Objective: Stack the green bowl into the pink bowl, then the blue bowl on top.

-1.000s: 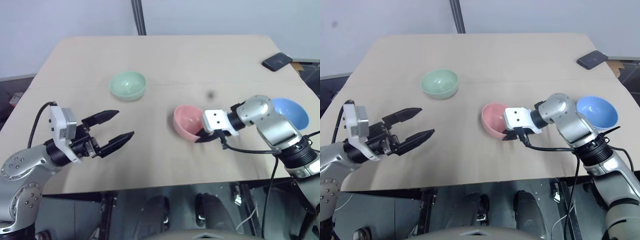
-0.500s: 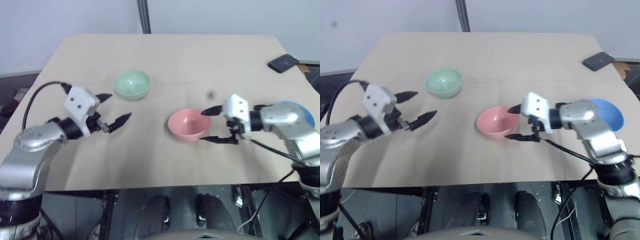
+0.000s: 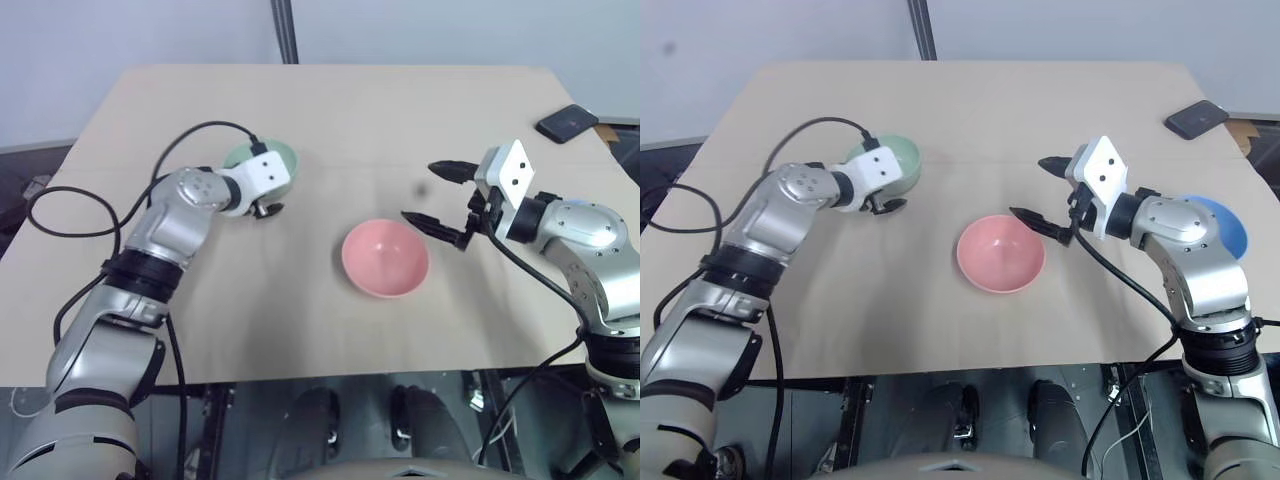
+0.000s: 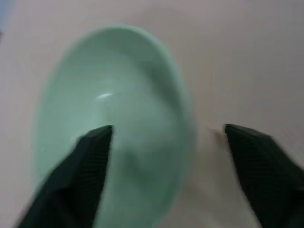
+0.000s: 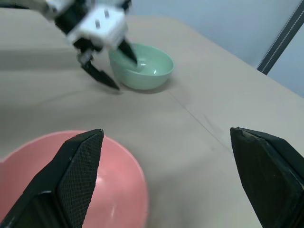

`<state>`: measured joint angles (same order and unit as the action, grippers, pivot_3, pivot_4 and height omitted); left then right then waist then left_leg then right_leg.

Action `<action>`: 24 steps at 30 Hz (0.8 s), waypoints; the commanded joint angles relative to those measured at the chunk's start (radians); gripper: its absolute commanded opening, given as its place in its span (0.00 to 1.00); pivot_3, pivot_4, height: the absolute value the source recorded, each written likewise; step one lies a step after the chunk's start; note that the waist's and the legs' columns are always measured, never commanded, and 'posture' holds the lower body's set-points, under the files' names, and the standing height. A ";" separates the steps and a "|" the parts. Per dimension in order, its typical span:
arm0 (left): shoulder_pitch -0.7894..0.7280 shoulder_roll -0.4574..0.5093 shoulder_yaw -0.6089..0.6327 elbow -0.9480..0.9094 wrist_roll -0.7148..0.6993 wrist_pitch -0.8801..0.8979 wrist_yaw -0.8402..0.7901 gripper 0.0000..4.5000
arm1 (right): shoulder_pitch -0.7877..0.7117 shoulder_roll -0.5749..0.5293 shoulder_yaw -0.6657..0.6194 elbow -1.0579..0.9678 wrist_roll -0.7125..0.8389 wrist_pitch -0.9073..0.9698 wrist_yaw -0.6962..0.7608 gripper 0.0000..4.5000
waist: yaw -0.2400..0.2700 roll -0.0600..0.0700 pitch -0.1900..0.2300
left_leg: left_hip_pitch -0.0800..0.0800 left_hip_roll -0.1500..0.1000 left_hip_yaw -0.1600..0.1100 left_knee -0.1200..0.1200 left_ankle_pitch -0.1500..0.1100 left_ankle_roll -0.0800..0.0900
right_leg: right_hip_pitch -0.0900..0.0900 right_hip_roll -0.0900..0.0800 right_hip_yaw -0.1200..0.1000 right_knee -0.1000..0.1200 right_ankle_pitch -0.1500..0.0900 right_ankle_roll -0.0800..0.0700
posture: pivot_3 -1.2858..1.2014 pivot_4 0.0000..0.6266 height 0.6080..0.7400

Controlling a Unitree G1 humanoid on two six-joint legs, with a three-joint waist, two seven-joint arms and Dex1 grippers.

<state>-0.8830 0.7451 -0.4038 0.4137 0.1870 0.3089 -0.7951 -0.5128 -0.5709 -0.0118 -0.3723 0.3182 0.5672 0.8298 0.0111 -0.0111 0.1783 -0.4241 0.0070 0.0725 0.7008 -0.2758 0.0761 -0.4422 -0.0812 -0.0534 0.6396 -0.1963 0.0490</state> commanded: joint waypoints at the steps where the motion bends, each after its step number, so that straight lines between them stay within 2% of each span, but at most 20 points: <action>1: -0.042 0.003 0.026 0.025 0.030 -0.037 -0.025 0.39 | -0.010 -0.005 -0.012 -0.043 0.016 -0.017 -0.022 1.00 | 0.000 0.000 0.000 | -0.002 0.001 -0.001 0.001 0.000 0.000 | -0.001 0.000 0.000 0.001 0.000 0.000 | 0.52 0.24 0.99; 2: -0.040 0.001 0.028 0.028 0.031 -0.048 -0.036 0.25 | -0.003 -0.009 -0.017 -0.046 0.017 -0.017 -0.025 1.00 | 0.001 0.000 0.000 | -0.003 0.001 -0.001 0.002 0.000 0.000 | -0.001 0.000 -0.001 0.001 0.000 0.000 | 0.52 0.24 0.99; 3: -0.037 0.000 0.030 0.027 0.029 -0.055 -0.049 0.18 | 0.001 -0.013 -0.020 -0.049 0.019 -0.016 -0.028 1.00 | 0.001 0.000 0.000 | -0.003 0.001 -0.001 0.002 0.000 0.000 | -0.001 0.000 -0.001 0.001 0.000 0.000 | 0.52 0.24 0.99; 4: -0.034 -0.002 0.035 0.022 0.026 -0.055 -0.059 0.06 | 0.005 -0.016 -0.024 -0.050 0.021 -0.014 -0.030 1.00 | 0.001 0.000 0.000 | -0.003 0.001 -0.001 0.003 0.000 0.000 | -0.001 0.000 -0.001 0.001 0.000 0.000 | 0.52 0.24 0.99; 5: -0.031 -0.005 0.042 0.015 0.022 -0.055 -0.066 0.02 | 0.007 -0.018 -0.027 -0.051 0.023 -0.013 -0.033 1.00 | 0.003 0.000 0.000 | -0.003 0.001 -0.001 0.003 0.000 0.000 | -0.001 0.000 -0.001 0.002 0.000 0.000 | 0.52 0.24 0.99; 9: 0.016 -0.003 0.095 -0.105 -0.065 -0.125 -0.146 0.02 | 0.016 -0.028 -0.044 -0.053 0.031 -0.008 -0.051 1.00 | 0.003 -0.001 0.000 | -0.003 0.002 -0.003 0.003 0.000 0.000 | -0.001 -0.001 -0.001 0.002 0.000 0.000 | 0.52 0.24 0.99; 11: 0.077 -0.019 0.155 -0.244 -0.214 -0.214 -0.255 0.02 | 0.030 -0.036 -0.071 -0.061 0.036 0.000 -0.074 1.00 | 0.003 -0.001 0.000 | -0.004 0.002 -0.003 0.003 0.000 0.000 | -0.002 -0.001 -0.001 0.002 0.000 0.000 | 0.52 0.24 0.99; 14: 0.127 -0.043 0.205 -0.413 -0.369 -0.224 -0.354 0.02 | 0.071 -0.054 -0.132 -0.075 0.032 0.019 -0.125 1.00 | 0.007 -0.001 0.000 | -0.007 0.002 -0.004 0.004 0.000 0.000 | -0.005 -0.003 -0.002 0.002 0.000 0.000 | 0.52 0.24 0.99; 19: 0.093 -0.082 0.184 -0.470 -0.442 -0.191 -0.435 0.02 | 0.212 -0.136 -0.226 -0.121 -0.017 0.070 -0.187 1.00 | 0.006 0.000 0.000 | -0.003 0.001 -0.004 0.005 0.000 0.001 | -0.001 -0.003 -0.002 0.003 0.000 0.000 | 0.52 0.24 0.99; 21: 0.083 -0.106 0.165 -0.452 -0.445 -0.243 -0.478 0.18 | 0.259 -0.152 -0.260 -0.150 -0.020 0.102 -0.217 1.00 | 0.004 0.000 0.000 | -0.002 0.001 -0.003 0.005 0.000 0.001 | 0.000 -0.002 -0.002 0.002 0.000 0.000 | 0.52 0.24 0.99; 22: 0.081 -0.118 0.150 -0.442 -0.443 -0.265 -0.502 0.21 | 0.279 -0.158 -0.274 -0.163 -0.020 0.116 -0.229 1.00 | 0.004 0.000 0.000 | -0.002 0.001 -0.003 0.005 0.000 0.001 | 0.000 -0.002 -0.002 0.003 0.000 0.000 | 0.52 0.24 0.99; 24: 0.081 -0.140 0.127 -0.427 -0.449 -0.312 -0.564 0.43 | 0.310 -0.168 -0.289 -0.186 -0.021 0.134 -0.244 1.00 | 0.001 0.000 0.000 | 0.001 0.001 -0.002 0.005 0.000 0.001 | 0.001 -0.001 0.000 0.003 0.000 0.000 | 0.52 0.24 0.99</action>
<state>-0.7868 0.6141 -0.2630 -0.0104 -0.2397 0.0476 -1.3086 -0.2049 -0.7231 -0.2551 -0.5017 0.2988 0.6899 0.6074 0.0120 -0.0115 0.1784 -0.4221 0.0081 0.0720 0.7052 -0.2758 0.0769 -0.4404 -0.0818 -0.0514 0.6423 -0.1963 0.0493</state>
